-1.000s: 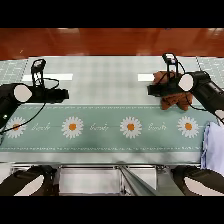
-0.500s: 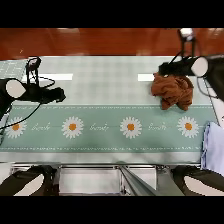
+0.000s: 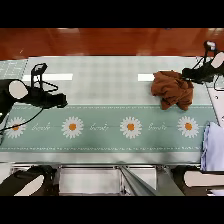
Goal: Fold the shirts.
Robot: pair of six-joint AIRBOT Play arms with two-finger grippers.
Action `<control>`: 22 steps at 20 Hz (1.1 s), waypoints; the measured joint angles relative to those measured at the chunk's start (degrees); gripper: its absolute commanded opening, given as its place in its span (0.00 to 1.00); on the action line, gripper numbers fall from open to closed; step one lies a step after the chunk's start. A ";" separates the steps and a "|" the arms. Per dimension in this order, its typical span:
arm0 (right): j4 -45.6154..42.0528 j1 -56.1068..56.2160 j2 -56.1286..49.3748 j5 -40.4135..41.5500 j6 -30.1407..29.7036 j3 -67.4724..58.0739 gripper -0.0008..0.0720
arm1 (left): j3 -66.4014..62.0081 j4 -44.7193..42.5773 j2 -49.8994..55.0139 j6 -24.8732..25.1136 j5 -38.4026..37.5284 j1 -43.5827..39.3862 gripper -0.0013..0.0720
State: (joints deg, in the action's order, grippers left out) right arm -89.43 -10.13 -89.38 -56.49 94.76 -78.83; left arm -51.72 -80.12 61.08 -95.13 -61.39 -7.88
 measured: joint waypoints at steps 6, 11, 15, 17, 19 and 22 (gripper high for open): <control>3.96 0.48 -7.85 -1.57 -1.31 -0.24 0.49 | 0.02 0.26 0.20 -0.20 0.42 -0.33 0.71; 6.93 1.25 -8.24 -3.28 -4.17 -0.48 0.05 | -0.26 0.28 0.33 0.28 1.49 0.52 0.71; 9.84 1.73 -1.20 -4.37 -8.15 -4.94 0.05 | -2.25 0.13 -1.81 1.40 0.13 5.66 0.71; 11.21 2.60 4.26 -4.50 -9.94 -8.68 0.05 | -2.89 -0.04 -4.55 1.73 -0.59 8.81 0.71; 12.57 4.48 10.14 -4.79 -11.47 -13.03 0.05 | -3.19 -0.13 -7.58 1.77 -1.86 11.04 0.71; 12.59 8.00 17.25 -5.07 -12.68 -20.00 0.05 | -3.37 0.17 -11.41 2.01 -3.15 12.15 0.71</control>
State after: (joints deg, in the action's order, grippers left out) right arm -76.84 -2.13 -72.14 -61.56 82.08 -98.83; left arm -55.09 -79.94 49.67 -93.12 -64.53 4.27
